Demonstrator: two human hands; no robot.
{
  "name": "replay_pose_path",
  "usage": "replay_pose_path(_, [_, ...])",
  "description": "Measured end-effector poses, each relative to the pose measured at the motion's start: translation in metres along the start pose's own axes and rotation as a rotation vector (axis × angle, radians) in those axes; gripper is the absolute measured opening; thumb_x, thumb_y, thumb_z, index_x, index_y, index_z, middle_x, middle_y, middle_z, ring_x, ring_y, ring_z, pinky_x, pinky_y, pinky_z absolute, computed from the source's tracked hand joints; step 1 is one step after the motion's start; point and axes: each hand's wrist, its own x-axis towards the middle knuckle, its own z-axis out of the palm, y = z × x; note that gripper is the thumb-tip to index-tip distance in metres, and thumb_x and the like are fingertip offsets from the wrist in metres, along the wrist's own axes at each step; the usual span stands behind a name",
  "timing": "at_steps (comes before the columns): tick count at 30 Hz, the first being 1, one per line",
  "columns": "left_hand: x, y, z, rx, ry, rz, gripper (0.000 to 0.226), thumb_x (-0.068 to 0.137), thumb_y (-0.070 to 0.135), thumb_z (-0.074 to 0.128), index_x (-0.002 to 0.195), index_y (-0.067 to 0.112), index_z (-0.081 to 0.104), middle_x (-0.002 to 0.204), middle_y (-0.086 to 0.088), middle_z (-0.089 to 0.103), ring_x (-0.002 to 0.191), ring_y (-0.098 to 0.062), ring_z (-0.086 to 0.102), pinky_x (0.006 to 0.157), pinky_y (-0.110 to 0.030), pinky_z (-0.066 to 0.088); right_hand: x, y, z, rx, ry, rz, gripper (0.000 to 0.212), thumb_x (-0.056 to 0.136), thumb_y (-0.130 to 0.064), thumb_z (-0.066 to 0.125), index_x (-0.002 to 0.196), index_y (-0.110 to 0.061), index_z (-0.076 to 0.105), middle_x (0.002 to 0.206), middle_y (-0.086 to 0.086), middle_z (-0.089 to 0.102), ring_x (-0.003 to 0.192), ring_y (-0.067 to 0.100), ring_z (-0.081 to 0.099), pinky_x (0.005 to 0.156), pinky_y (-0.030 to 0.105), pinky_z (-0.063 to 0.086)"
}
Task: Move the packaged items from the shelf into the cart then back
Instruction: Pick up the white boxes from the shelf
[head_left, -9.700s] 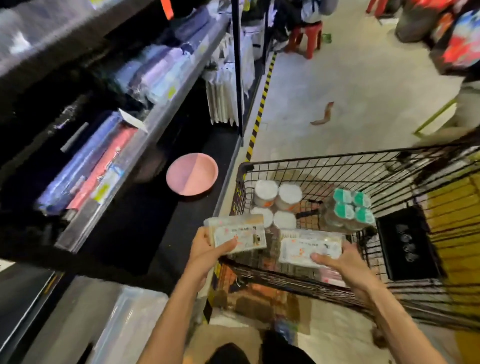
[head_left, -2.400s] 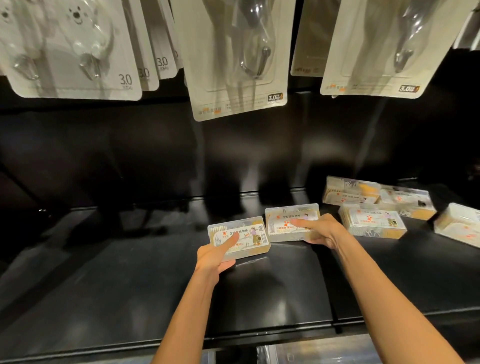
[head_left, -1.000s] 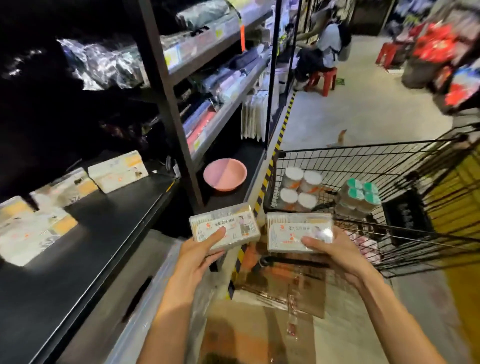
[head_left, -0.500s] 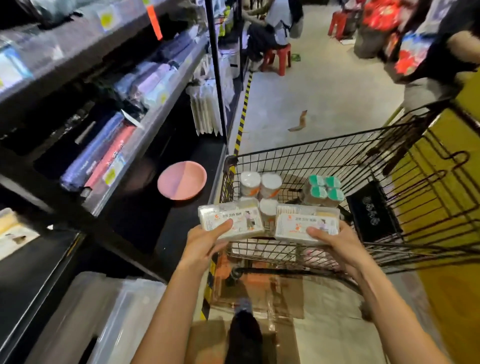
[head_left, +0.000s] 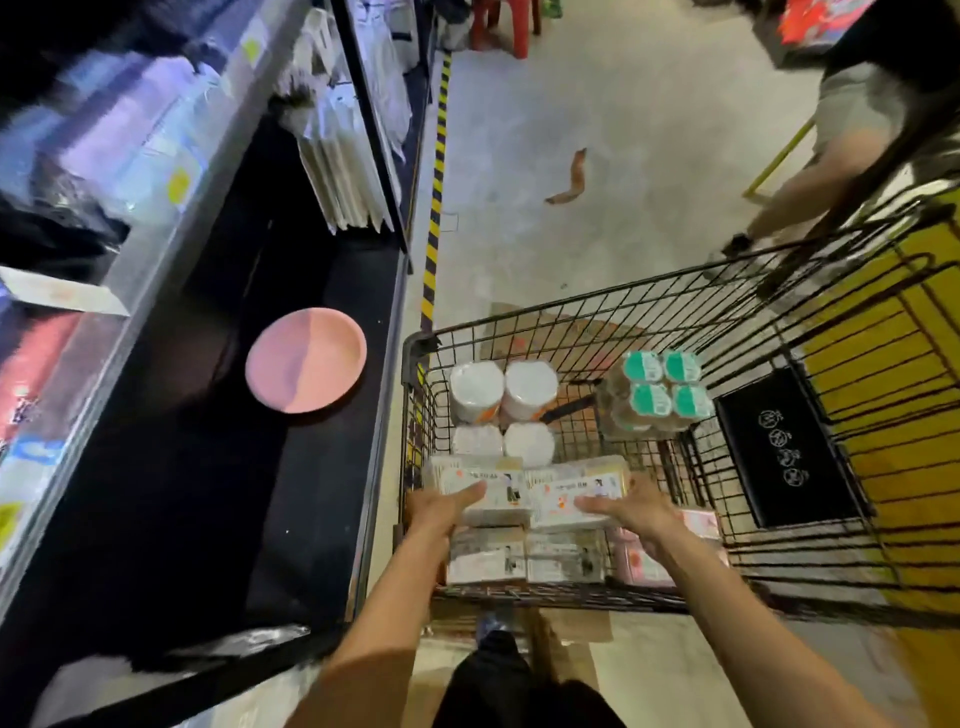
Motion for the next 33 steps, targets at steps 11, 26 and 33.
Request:
replay_pose_path(11, [0.111,-0.05,0.016,0.113,0.123,-0.247,0.113,0.035,0.039,0.096,0.128,-0.005,0.048,0.113,-0.018,0.062,0.092,-0.031,0.067,0.085,-0.044,0.056,0.106,0.06,0.018,-0.09,0.041,0.215,0.038,0.06,-0.003,0.087,0.092,-0.004,0.067,0.09,0.007,0.072,0.084,0.024,0.069,0.082,0.04,0.057])
replay_pose_path(26, [0.156,-0.085,0.024,0.252,0.143,-0.089,0.058,0.069,0.015,0.084,0.117,0.004,0.054,0.107,-0.008,0.066,0.092,-0.024,0.065,0.057,-0.027,0.054,0.156,0.109,0.017,-0.238,-0.058,0.262,0.049,0.067,-0.012,0.086,0.111,-0.009,0.063,0.104,0.005,0.071,0.088,0.017,0.068,0.055,0.017,0.05])
replay_pose_path(33, [0.163,-0.089,0.012,0.309,0.021,-0.04,0.046,0.069,0.011,0.083,0.108,0.01,0.058,0.104,-0.01,0.069,0.086,-0.021,0.068,0.068,-0.039,0.059,0.151,0.121,0.024,-0.281,0.067,0.207,0.045,0.072,-0.002,0.079,0.106,-0.006,0.051,0.099,0.003,0.064,0.09,0.021,0.062,0.071,0.025,0.052])
